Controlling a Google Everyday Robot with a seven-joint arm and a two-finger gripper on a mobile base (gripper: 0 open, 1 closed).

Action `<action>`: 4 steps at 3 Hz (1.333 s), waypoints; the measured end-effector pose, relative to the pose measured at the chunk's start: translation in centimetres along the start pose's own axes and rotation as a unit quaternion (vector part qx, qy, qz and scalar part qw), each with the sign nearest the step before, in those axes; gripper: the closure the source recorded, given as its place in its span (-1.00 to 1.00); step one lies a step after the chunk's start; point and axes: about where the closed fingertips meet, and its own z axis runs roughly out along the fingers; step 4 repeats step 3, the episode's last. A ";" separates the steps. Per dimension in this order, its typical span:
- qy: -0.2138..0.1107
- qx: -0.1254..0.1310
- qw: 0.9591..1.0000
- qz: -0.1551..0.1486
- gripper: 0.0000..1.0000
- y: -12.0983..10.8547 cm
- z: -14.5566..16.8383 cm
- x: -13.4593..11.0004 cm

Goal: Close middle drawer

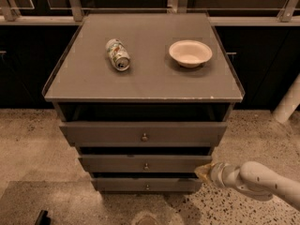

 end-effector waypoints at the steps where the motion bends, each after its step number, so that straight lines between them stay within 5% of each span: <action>1: 0.042 -0.022 0.999 0.005 -0.77 2.3 -3.0 0.6; 2: 0.047 -0.017 0.999 0.004 -1.00 2.0 -3.5 0.5; 4: 0.047 -0.017 0.999 0.004 -1.00 2.0 -3.5 0.5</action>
Offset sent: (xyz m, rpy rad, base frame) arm -0.0302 -0.0008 0.0132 -0.0217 0.0676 0.0201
